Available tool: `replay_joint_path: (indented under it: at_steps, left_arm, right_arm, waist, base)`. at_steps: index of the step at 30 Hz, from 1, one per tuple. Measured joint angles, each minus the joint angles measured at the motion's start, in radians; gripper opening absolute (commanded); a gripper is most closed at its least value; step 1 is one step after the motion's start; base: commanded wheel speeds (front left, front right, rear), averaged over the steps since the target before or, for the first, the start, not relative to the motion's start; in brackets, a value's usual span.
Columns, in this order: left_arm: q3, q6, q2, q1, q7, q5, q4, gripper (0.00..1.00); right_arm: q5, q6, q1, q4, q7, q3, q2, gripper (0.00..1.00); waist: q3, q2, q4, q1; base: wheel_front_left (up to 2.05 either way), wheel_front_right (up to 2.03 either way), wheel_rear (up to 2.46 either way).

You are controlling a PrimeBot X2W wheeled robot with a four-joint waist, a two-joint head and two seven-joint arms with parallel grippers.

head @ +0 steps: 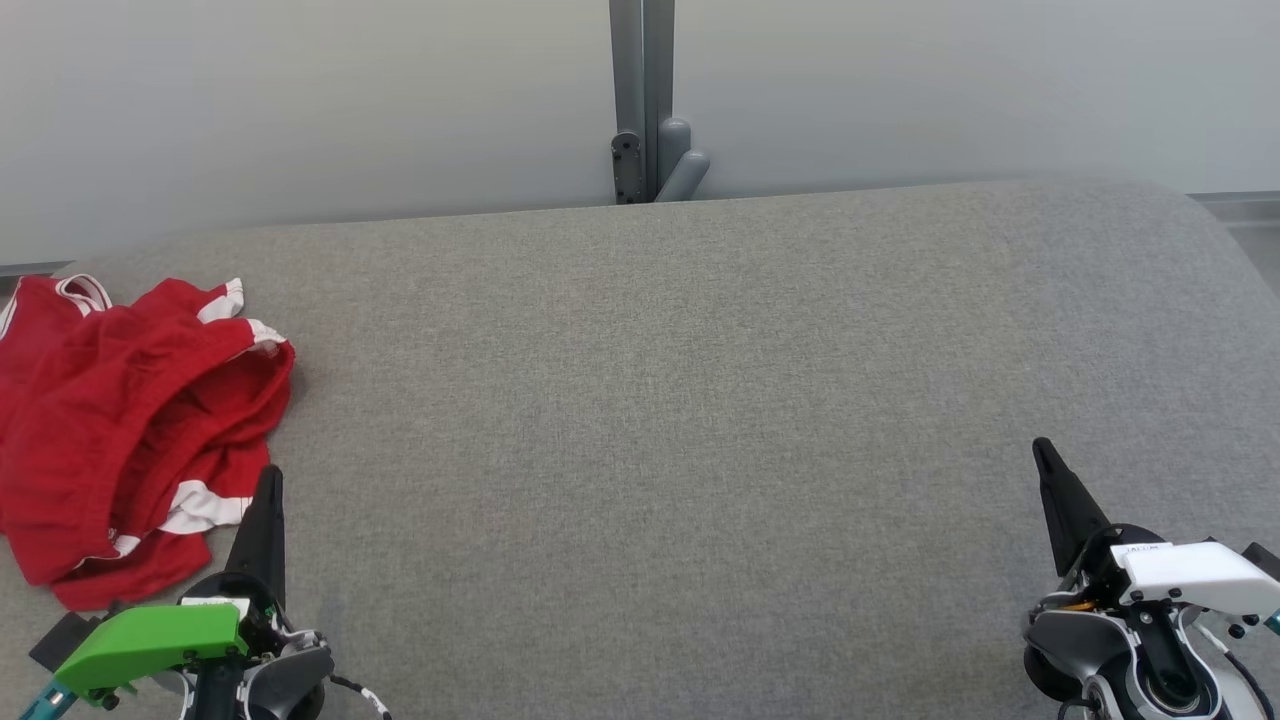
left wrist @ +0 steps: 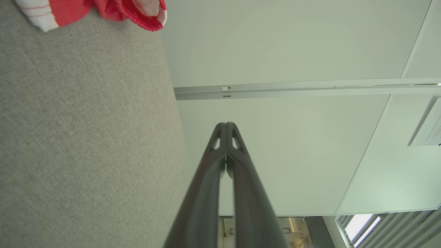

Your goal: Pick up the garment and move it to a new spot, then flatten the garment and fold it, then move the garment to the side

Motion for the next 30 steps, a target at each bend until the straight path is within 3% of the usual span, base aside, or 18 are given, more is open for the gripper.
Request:
replay_joint_path:
  at_steps: [10, 11, 22, 30]
  left_arm:
    - [-0.001, 0.000, -0.001, 0.001, 0.000, 0.000, 0.002, 0.00]
    - [-0.001, 0.000, -0.001, 0.001, 0.000, 0.000, 0.002, 1.00]
    - [-0.039, 0.002, -0.006, 0.040, -0.038, 0.013, 0.034, 1.00]
    - [-0.040, 0.003, -0.006, 0.041, -0.076, 0.122, 0.032, 1.00]
  right_arm:
    - [0.000, 0.000, 0.001, 0.002, 0.000, 0.000, 0.001, 0.00]
    - [0.000, 0.000, 0.001, 0.002, 0.000, 0.000, 0.001, 1.00]
    - [-0.040, 0.000, 0.043, 0.031, -0.038, 0.016, 0.010, 1.00]
    - [-0.207, 0.000, 0.046, -0.008, -0.077, 0.015, 0.010, 1.00]
  waist:
    - [0.000, 0.0000, 0.000, 0.0000]
    - [0.000, 0.0000, 0.000, 0.0000]
    - [0.002, 0.0001, -0.001, 0.0000]
    - [0.005, 0.0001, -0.004, 0.0000]
  base:
    - [0.00, 0.00, 0.00]
    - [0.00, 0.00, 0.00]
    - [0.00, 0.00, 0.00]
    - [0.00, 0.00, 0.00]
